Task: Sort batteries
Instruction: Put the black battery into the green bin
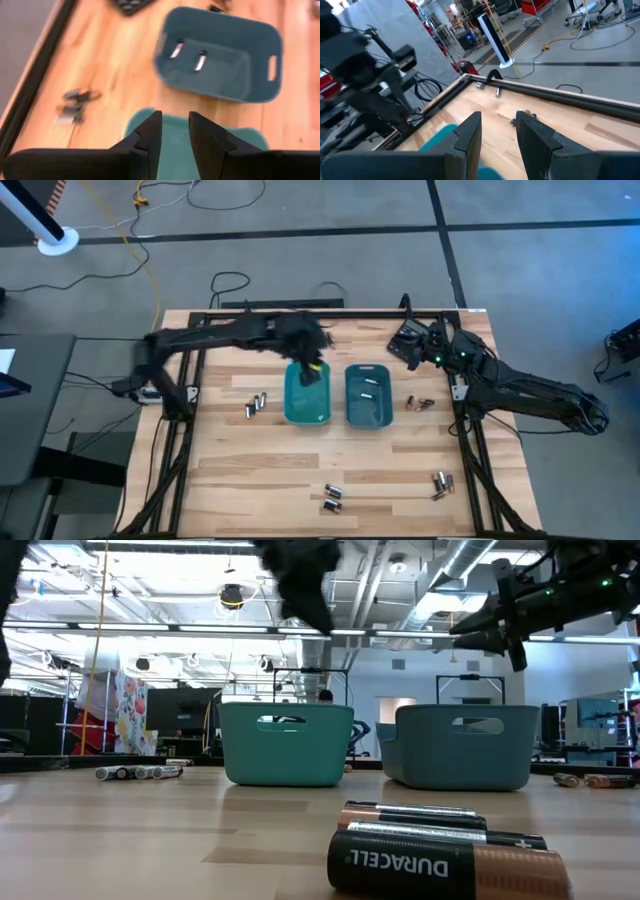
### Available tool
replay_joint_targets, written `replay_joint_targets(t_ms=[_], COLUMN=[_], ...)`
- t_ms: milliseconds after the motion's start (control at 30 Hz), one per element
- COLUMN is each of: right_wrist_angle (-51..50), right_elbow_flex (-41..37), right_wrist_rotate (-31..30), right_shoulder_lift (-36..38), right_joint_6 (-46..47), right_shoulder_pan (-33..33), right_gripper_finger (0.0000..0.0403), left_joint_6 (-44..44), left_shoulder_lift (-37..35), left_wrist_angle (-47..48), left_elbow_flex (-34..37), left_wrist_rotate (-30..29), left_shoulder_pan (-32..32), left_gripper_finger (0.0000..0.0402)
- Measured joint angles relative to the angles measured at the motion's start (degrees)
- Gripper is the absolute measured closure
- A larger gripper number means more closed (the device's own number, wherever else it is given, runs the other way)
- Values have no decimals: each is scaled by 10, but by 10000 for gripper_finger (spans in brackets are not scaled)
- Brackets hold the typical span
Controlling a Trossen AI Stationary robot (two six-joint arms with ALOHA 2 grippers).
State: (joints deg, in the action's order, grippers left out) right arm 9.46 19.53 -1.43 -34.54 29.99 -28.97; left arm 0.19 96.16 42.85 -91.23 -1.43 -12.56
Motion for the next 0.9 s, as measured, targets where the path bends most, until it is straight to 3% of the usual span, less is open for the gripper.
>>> replay_joint_targets(t_ms=[200, 367, 667, 900], right_wrist_angle=[1, 6, 61, -43], right_elbow_flex=[0, 0, 34, 141], right_wrist_rotate=[0, 0, 0, -5], right_shoulder_lift=[15, 17, 16, 0], right_joint_6=[0, 0, -2, -64], right_shoulder_pan=[0, 0, 0, 34], right_gripper_finger=[265, 265, 265, 266], left_joint_6=[-84, -134, -149, -148], left_shoulder_lift=[-216, -371, -596, -695], left_wrist_angle=[-192, -242, -220, -192], left_elbow_flex=[281, 426, 560, 616], left_wrist_rotate=[-20, -34, -42, -53], left_shoulder_pan=[-9, -10, -10, -10], left_gripper_finger=[310, 310, 310, 310])
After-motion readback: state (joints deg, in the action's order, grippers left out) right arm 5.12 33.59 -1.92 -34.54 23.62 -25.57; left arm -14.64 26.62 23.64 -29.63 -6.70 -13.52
